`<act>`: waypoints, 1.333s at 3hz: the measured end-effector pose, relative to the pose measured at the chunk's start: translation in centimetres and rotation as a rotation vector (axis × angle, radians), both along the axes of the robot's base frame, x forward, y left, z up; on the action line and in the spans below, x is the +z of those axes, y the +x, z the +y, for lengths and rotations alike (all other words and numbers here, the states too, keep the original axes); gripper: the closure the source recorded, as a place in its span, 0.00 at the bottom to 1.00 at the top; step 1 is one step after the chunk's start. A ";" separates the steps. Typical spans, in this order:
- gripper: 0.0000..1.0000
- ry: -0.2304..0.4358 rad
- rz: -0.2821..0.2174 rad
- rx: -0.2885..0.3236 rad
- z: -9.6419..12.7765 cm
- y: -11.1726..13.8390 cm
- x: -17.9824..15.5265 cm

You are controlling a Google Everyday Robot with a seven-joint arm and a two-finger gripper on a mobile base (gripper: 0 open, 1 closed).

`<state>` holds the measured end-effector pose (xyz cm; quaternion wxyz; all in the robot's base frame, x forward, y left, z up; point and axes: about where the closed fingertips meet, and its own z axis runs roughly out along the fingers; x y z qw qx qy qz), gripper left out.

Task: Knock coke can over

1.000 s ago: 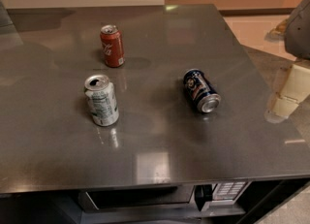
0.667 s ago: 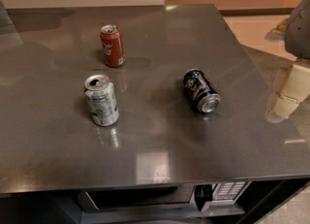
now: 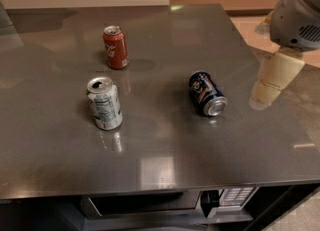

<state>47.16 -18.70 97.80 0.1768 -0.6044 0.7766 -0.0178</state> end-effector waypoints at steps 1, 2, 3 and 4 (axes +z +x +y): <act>0.00 0.064 0.001 0.013 3.9 3.7 -0.6; 0.00 0.125 0.013 0.032 8.5 7.1 -1.4; 0.00 0.167 0.015 0.049 12.8 9.8 -2.2; 0.00 0.198 0.019 0.050 16.7 12.7 -3.4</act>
Offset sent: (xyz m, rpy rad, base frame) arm 0.1119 0.1376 -0.0240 0.1972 0.0372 0.0518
